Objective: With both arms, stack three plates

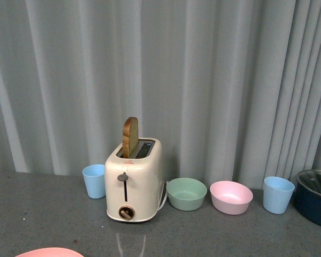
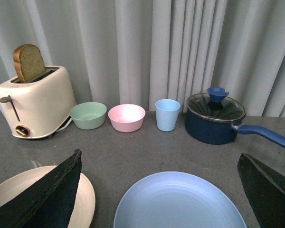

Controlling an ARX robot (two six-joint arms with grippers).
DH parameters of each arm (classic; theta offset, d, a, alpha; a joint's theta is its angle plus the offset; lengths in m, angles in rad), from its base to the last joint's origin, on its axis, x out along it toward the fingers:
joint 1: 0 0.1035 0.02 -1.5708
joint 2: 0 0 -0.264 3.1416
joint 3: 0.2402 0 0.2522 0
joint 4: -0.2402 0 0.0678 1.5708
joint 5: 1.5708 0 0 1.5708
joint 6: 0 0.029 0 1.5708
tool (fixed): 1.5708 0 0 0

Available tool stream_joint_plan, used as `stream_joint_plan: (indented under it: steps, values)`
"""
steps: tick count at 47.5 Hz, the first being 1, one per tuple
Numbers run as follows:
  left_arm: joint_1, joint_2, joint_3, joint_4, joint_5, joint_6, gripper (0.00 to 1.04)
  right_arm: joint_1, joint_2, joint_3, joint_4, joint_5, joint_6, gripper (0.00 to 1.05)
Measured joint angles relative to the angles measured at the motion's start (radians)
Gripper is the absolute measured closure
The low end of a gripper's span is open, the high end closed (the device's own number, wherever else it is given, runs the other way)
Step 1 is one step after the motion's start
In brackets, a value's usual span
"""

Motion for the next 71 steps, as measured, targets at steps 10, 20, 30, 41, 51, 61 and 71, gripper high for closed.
stream_joint_plan:
  steps: [10,20,30,41,51,61,71]
  values:
    - [-0.016,0.505,0.320,0.157,0.024,0.116,0.07,0.000,0.000,0.000,0.000,-0.001,0.000,0.07]
    - [-0.021,1.027,0.627,0.087,-0.019,0.289,0.07,0.000,0.000,0.000,0.000,-0.001,0.000,0.07]
    - [0.047,1.271,0.775,0.031,0.032,0.352,0.07,0.000,0.000,0.000,0.000,0.000,0.000,0.07]
    - [0.126,1.401,0.814,0.066,0.040,0.397,0.07,0.000,0.000,0.000,0.000,-0.001,0.000,0.07]
    - [0.175,1.490,0.834,0.097,0.013,0.476,0.07,0.000,0.000,0.000,0.000,-0.001,0.000,0.07]
    - [0.204,1.556,0.870,0.117,0.004,0.516,0.07,0.000,0.000,0.000,0.000,-0.001,0.000,0.07]
    - [0.209,1.593,0.882,0.163,-0.026,0.549,0.07,0.000,0.000,0.000,0.000,-0.001,0.000,0.07]
